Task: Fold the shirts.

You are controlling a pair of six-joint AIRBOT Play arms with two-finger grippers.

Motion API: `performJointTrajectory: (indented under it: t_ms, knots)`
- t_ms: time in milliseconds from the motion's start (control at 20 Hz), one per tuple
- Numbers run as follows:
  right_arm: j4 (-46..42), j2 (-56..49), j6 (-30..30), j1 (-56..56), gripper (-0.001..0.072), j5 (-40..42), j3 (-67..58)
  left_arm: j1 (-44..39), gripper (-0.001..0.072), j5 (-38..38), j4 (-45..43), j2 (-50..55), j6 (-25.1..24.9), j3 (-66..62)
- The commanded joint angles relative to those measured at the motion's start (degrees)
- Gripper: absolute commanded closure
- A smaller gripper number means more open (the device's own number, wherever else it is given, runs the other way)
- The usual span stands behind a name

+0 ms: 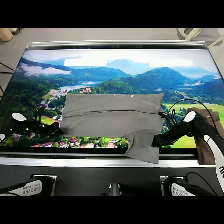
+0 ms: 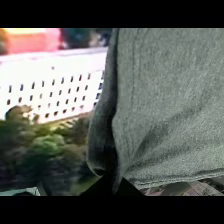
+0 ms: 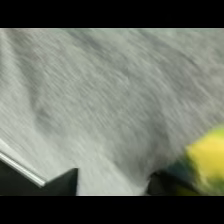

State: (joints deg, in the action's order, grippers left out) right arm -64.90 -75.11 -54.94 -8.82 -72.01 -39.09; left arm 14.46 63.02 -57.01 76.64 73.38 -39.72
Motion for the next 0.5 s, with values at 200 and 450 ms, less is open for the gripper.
performJointTrajectory:
  t_ms: [200,450]
  knots:
    - [1.49,2.62,4.72,0.04,0.0691,2.23,-6.49,-0.02,0.0680,0.59,0.04,-5.49,-1.46,-2.54]
    - [2.08,5.05,1.42,0.04,0.0695,5.33,-21.05,-0.37,0.0682,0.63,2.01,-11.04,2.14,-12.00]
